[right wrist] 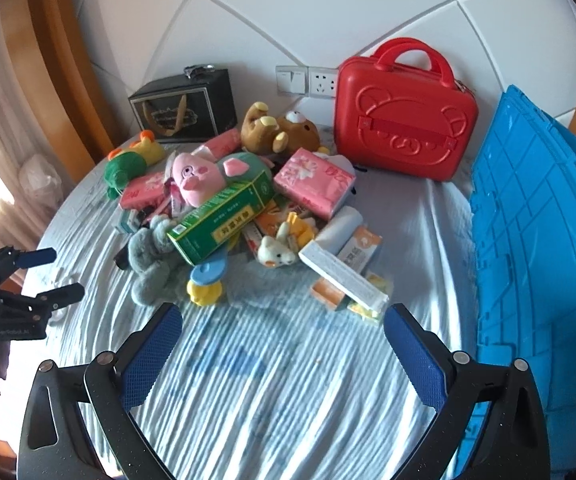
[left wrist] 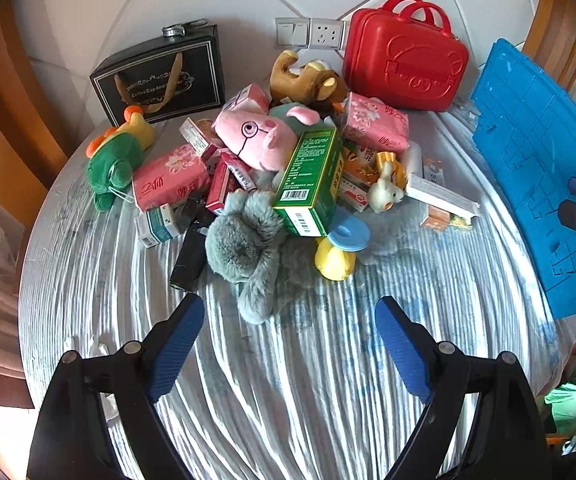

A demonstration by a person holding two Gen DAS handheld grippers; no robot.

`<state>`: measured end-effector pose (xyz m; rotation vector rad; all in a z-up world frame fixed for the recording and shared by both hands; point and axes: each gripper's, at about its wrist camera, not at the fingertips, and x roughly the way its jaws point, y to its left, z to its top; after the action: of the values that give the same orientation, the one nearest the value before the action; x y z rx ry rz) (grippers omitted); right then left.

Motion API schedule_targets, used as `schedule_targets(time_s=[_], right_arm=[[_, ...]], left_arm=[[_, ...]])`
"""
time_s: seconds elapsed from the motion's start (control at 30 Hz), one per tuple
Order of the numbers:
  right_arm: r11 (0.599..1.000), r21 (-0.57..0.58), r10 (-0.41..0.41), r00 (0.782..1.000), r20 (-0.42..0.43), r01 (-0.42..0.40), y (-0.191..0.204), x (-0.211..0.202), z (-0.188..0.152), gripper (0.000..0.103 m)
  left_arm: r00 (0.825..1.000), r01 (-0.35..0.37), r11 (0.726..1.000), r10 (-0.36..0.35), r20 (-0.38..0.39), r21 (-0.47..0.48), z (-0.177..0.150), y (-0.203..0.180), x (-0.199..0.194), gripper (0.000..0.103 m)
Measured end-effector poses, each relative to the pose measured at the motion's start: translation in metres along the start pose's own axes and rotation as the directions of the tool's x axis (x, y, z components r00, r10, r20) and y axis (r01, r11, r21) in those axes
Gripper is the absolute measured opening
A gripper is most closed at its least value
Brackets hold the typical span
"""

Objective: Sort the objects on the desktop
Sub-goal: 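Grasp the grey fluffy plush with the left tool while the right grasps the long white box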

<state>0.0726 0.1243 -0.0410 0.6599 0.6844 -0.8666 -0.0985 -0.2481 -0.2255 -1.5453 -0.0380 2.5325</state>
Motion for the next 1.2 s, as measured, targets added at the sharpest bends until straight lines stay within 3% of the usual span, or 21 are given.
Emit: schedule_targets(time_s=[0.3, 0.47, 0.6, 0.67, 0.7, 0.77, 0.8, 0.97, 1.2], right_arm=[[0.997, 0.012, -0.068, 0.99, -0.126, 0.07, -0.032, 0.061, -0.01, 0.102], [0.997, -0.029, -0.074, 0.982, -0.171, 0.071, -0.039, 0.077, -0.011, 0.102], [0.996, -0.046, -0.083, 0.976, -0.201, 0.075, -0.045, 0.096, -0.009, 0.102], [0.996, -0.052, -0.084, 0.973, -0.214, 0.075, -0.047, 0.109, -0.008, 0.102], [0.996, -0.057, -0.083, 0.972, -0.218, 0.072, -0.048, 0.116, -0.007, 0.102], [0.994, -0.08, -0.091, 0.968, -0.234, 0.074, -0.049, 0.131, -0.004, 0.102], [0.994, -0.088, -0.091, 0.967, -0.24, 0.072, -0.05, 0.139, -0.002, 0.102], [0.99, -0.128, -0.097, 0.959, -0.267, 0.065, -0.052, 0.18, 0.006, 0.102], [0.983, -0.173, -0.118, 0.939, -0.323, 0.064, -0.049, 0.233, 0.013, 0.101]], left_arm=[[0.994, -0.061, 0.998, 0.064, -0.089, 0.029, 0.013, 0.024, 0.094, 0.088], [0.982, -0.129, 0.985, 0.143, -0.125, 0.116, 0.029, 0.024, 0.149, 0.088], [0.971, -0.137, 0.978, 0.164, -0.172, 0.155, 0.038, 0.02, 0.186, 0.088], [0.962, -0.142, 0.974, 0.177, -0.207, 0.176, 0.036, 0.017, 0.202, 0.078], [0.958, -0.145, 0.972, 0.185, -0.22, 0.184, 0.035, 0.017, 0.208, 0.063], [0.968, -0.112, 0.982, 0.142, -0.208, 0.153, 0.033, 0.019, 0.205, 0.046], [0.969, -0.109, 0.982, 0.139, -0.202, 0.151, 0.032, 0.02, 0.202, 0.044], [0.977, -0.074, 0.988, 0.099, -0.187, 0.134, 0.008, 0.032, 0.177, 0.042], [0.978, -0.041, 0.998, 0.051, -0.203, 0.053, -0.049, 0.06, 0.13, 0.042]])
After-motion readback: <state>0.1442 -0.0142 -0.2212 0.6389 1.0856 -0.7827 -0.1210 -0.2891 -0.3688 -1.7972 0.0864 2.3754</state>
